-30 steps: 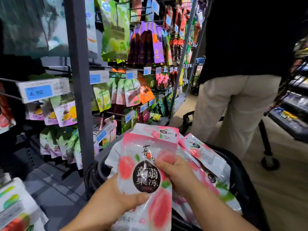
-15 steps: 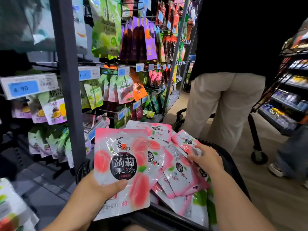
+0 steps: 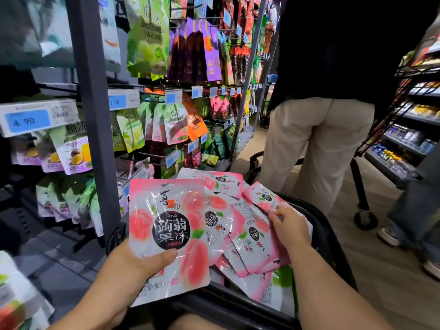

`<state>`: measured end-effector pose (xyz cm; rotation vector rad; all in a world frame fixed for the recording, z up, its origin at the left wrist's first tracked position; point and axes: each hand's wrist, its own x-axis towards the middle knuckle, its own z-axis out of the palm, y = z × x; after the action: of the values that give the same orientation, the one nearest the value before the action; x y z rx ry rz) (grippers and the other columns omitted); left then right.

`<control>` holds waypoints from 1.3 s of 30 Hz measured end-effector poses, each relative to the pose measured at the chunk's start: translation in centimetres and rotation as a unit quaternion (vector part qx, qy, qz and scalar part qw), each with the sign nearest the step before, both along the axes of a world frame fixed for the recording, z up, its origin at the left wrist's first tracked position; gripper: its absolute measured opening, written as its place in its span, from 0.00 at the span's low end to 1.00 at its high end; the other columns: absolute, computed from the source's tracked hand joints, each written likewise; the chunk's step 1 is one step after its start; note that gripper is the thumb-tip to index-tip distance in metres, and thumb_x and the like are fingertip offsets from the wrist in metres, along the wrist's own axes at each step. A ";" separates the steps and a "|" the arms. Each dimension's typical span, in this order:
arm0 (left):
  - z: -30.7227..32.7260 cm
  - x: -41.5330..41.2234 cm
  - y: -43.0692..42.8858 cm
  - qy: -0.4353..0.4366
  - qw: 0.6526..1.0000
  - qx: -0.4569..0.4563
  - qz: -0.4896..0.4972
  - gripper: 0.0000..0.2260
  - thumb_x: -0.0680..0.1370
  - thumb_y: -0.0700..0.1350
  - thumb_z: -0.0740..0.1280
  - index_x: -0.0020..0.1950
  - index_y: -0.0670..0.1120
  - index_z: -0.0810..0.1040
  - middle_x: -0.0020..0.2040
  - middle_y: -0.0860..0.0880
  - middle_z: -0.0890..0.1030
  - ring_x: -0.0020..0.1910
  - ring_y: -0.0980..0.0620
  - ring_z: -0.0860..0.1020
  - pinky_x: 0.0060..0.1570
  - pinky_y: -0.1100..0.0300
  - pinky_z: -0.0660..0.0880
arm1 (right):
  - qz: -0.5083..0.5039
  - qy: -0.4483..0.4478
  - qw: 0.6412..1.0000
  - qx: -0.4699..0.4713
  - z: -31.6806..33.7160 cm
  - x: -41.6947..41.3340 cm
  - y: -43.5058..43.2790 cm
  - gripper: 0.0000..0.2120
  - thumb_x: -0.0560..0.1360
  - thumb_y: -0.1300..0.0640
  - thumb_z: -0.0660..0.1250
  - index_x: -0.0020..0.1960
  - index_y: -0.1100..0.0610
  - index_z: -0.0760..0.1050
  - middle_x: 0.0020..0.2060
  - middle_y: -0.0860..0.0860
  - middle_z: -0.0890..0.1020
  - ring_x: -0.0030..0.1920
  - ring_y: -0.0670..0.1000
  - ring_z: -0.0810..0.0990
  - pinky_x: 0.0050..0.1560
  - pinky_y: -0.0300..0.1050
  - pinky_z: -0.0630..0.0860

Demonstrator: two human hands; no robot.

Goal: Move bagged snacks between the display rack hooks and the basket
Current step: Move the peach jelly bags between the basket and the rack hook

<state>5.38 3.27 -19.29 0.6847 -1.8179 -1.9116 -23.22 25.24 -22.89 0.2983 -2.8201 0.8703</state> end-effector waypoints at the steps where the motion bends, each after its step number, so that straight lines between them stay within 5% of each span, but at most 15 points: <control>1: -0.1 0.0 -0.1 0.002 1.000 0.002 -0.001 0.16 0.67 0.34 0.78 0.50 0.49 0.82 0.43 0.48 0.86 0.40 0.48 0.79 0.39 0.54 0.75 | -0.005 0.007 1.000 0.004 0.1 0.1 -0.1 0.11 0.78 0.47 0.65 0.39 0.47 0.76 0.49 0.46 0.82 0.55 0.56 0.79 0.66 0.57 0.69; 4: 0.1 0.0 -0.1 0.004 1.000 0.004 0.002 0.16 0.67 0.33 0.77 0.51 0.47 0.82 0.42 0.48 0.86 0.38 0.49 0.79 0.38 0.56 0.74 | -0.027 0.022 0.999 -0.015 0.7 0.6 -0.2 0.08 0.82 0.49 0.59 0.48 0.50 0.74 0.46 0.52 0.81 0.50 0.59 0.78 0.50 0.52 0.73; 7: 0.1 0.1 -0.2 0.006 1.000 0.006 0.011 0.15 0.68 0.32 0.76 0.51 0.45 0.82 0.40 0.47 0.86 0.33 0.53 0.78 0.35 0.58 0.73 | -0.051 0.058 0.995 -0.060 1.8 1.2 -0.4 0.09 0.84 0.51 0.55 0.52 0.56 0.69 0.39 0.53 0.76 0.40 0.57 0.73 0.37 0.49 0.64; 14: 0.4 0.1 -0.3 0.005 0.999 -0.017 0.034 0.13 0.67 0.33 0.78 0.47 0.44 0.82 0.34 0.49 0.84 0.27 0.58 0.76 0.34 0.59 0.73 | -0.079 0.132 0.931 -0.331 5.5 4.3 -0.9 0.08 0.84 0.58 0.56 0.52 0.63 0.69 0.40 0.54 0.75 0.41 0.56 0.71 0.39 0.45 0.60; 17: 0.6 0.0 -0.5 -0.001 0.998 -0.030 0.056 0.13 0.66 0.34 0.79 0.47 0.44 0.82 0.34 0.49 0.84 0.27 0.57 0.76 0.35 0.58 0.74 | -0.040 0.065 0.894 -0.441 6.7 5.8 -1.8 0.08 0.84 0.55 0.57 0.48 0.58 0.69 0.34 0.49 0.74 0.34 0.52 0.74 0.31 0.43 0.66; 21: 1.9 -0.2 -1.0 -0.008 0.995 -0.065 0.075 0.14 0.66 0.38 0.80 0.48 0.48 0.82 0.35 0.53 0.84 0.32 0.56 0.79 0.37 0.59 0.74 | 0.068 -0.147 0.795 -0.584 8.1 7.9 -4.3 0.11 0.83 0.51 0.59 0.43 0.54 0.68 0.26 0.48 0.73 0.21 0.43 0.70 0.23 0.34 0.68; 26: 4.5 1.0 -2.3 0.000 0.990 -0.098 0.096 0.16 0.66 0.40 0.80 0.50 0.50 0.81 0.41 0.54 0.86 0.36 0.58 0.81 0.37 0.64 0.76 | 0.199 -0.265 0.771 -0.543 8.2 11.6 -9.3 0.15 0.81 0.51 0.63 0.49 0.65 0.74 0.43 0.60 0.82 0.43 0.59 0.80 0.51 0.57 0.78; 32: 6.1 6.0 -4.4 -0.060 0.979 -0.156 0.117 0.18 0.68 0.46 0.79 0.54 0.47 0.79 0.40 0.52 0.83 0.29 0.61 0.78 0.29 0.71 0.72 | 0.257 -0.277 0.793 -0.478 7.3 16.5 -14.8 0.10 0.82 0.57 0.62 0.45 0.61 0.74 0.38 0.61 0.82 0.33 0.51 0.79 0.36 0.43 0.75; 36: 6.3 10.3 -6.1 -0.080 0.968 -0.177 0.157 0.16 0.68 0.49 0.79 0.53 0.53 0.79 0.39 0.55 0.85 0.31 0.61 0.80 0.30 0.71 0.72 | 0.348 -0.342 0.738 -0.466 7.4 20.1 -17.7 0.05 0.78 0.58 0.67 0.50 0.60 0.74 0.42 0.61 0.85 0.38 0.54 0.83 0.41 0.48 0.79; 39: 6.1 13.3 -7.1 -0.095 0.959 -0.185 0.190 0.12 0.68 0.48 0.79 0.48 0.53 0.80 0.32 0.58 0.82 0.28 0.65 0.78 0.29 0.73 0.69 | 0.438 -0.354 0.702 -0.435 7.4 22.4 -19.3 0.20 0.65 0.65 0.77 0.53 0.57 0.74 0.43 0.57 0.86 0.42 0.56 0.86 0.39 0.49 0.81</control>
<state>18.67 -3.85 -13.16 1.0208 -1.9162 -1.2534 -0.83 5.91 -15.46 1.4248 -2.1797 2.8688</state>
